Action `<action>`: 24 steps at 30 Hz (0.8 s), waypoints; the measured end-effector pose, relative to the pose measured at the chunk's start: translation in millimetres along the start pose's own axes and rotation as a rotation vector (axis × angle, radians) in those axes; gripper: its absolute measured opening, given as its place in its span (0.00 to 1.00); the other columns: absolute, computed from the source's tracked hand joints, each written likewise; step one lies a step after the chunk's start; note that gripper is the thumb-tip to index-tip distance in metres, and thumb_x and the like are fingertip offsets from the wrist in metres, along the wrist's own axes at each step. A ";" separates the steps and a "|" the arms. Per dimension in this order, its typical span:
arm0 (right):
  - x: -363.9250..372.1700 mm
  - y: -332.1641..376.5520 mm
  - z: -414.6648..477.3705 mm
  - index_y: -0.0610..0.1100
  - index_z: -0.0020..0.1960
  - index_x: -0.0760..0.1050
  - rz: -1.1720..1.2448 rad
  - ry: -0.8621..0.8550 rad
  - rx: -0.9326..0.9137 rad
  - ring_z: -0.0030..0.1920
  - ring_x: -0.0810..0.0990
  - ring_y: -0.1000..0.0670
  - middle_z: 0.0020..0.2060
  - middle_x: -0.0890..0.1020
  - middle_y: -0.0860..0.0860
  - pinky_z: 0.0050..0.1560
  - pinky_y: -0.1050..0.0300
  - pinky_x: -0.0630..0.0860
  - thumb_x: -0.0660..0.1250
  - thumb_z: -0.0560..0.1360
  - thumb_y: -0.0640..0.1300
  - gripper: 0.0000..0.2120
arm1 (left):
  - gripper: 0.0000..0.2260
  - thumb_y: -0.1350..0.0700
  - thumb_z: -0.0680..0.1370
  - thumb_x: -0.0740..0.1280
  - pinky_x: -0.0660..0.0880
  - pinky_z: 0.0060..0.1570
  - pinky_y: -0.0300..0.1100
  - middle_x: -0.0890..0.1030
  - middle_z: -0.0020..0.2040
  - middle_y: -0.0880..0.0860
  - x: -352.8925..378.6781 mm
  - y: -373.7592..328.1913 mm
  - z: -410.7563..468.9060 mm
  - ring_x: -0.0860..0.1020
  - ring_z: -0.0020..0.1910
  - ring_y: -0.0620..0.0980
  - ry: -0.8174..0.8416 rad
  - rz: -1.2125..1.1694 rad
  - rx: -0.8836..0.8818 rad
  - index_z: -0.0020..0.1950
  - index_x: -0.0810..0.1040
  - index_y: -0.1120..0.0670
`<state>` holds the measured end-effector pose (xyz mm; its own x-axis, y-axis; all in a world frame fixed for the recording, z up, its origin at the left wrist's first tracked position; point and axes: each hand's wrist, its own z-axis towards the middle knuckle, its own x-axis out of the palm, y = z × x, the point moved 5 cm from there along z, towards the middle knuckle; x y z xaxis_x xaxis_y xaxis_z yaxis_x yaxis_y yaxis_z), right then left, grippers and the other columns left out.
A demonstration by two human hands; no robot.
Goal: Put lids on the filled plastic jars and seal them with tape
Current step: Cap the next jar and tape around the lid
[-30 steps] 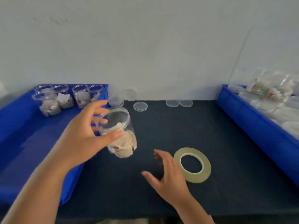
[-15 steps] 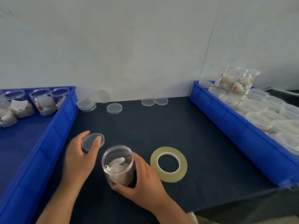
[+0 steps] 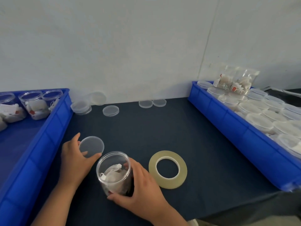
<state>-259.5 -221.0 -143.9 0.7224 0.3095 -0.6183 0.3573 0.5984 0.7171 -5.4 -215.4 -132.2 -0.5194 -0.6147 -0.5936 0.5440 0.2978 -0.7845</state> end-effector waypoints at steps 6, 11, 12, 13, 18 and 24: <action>0.1 -0.2 -0.6 0.74 0.77 0.49 -0.012 -0.002 -0.003 0.71 0.67 0.69 0.71 0.66 0.74 0.67 0.77 0.61 0.74 0.67 0.73 0.47 | 0.29 0.52 0.73 0.80 0.74 0.48 0.42 0.80 0.52 0.42 2.1 -12.1 -12.2 0.79 0.49 0.42 0.099 0.122 0.132 0.73 0.76 0.45; 3.0 -2.1 -0.3 0.71 0.79 0.51 -0.026 -0.008 -0.016 0.71 0.68 0.68 0.72 0.67 0.72 0.67 0.75 0.64 0.72 0.68 0.75 0.47 | 0.09 0.48 0.80 0.69 0.76 0.50 0.40 0.79 0.55 0.33 14.5 -17.6 -34.6 0.77 0.55 0.38 0.334 0.362 0.310 0.53 0.79 0.32; 3.7 -2.5 -0.5 0.71 0.79 0.50 -0.029 -0.006 -0.014 0.71 0.68 0.68 0.72 0.67 0.72 0.67 0.75 0.64 0.72 0.68 0.75 0.47 | 0.11 0.49 0.81 0.69 0.74 0.58 0.40 0.75 0.63 0.30 14.5 -15.2 -37.1 0.75 0.63 0.39 0.339 0.366 0.291 0.57 0.80 0.31; 4.1 -2.5 -0.9 0.71 0.79 0.50 -0.031 -0.005 -0.012 0.71 0.68 0.68 0.72 0.67 0.73 0.67 0.74 0.64 0.72 0.68 0.76 0.47 | 0.14 0.49 0.82 0.69 0.73 0.64 0.40 0.72 0.67 0.28 14.6 -14.0 -38.5 0.73 0.68 0.38 0.349 0.361 0.297 0.62 0.79 0.30; 2.8 -1.7 -1.2 0.72 0.79 0.49 -0.029 -0.002 -0.021 0.72 0.67 0.68 0.72 0.66 0.73 0.69 0.73 0.64 0.72 0.68 0.75 0.48 | 0.28 0.42 0.84 0.63 0.72 0.65 0.40 0.74 0.73 0.35 7.6 -12.5 -47.1 0.72 0.69 0.34 0.441 0.326 0.277 0.78 0.53 0.24; 1.5 -0.3 -1.7 0.68 0.80 0.52 -0.024 0.004 -0.038 0.72 0.68 0.67 0.72 0.67 0.71 0.69 0.66 0.70 0.72 0.69 0.75 0.47 | 0.30 0.52 0.83 0.67 0.73 0.62 0.42 0.73 0.71 0.36 -20.8 -49.6 -60.5 0.71 0.66 0.27 0.353 -0.115 0.212 0.71 0.61 0.18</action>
<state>-259.5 -219.6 -145.6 0.7117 0.2979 -0.6363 0.3514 0.6333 0.6895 -61.5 -173.2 -91.9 -0.7582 -0.3365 -0.5584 0.5738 0.0621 -0.8166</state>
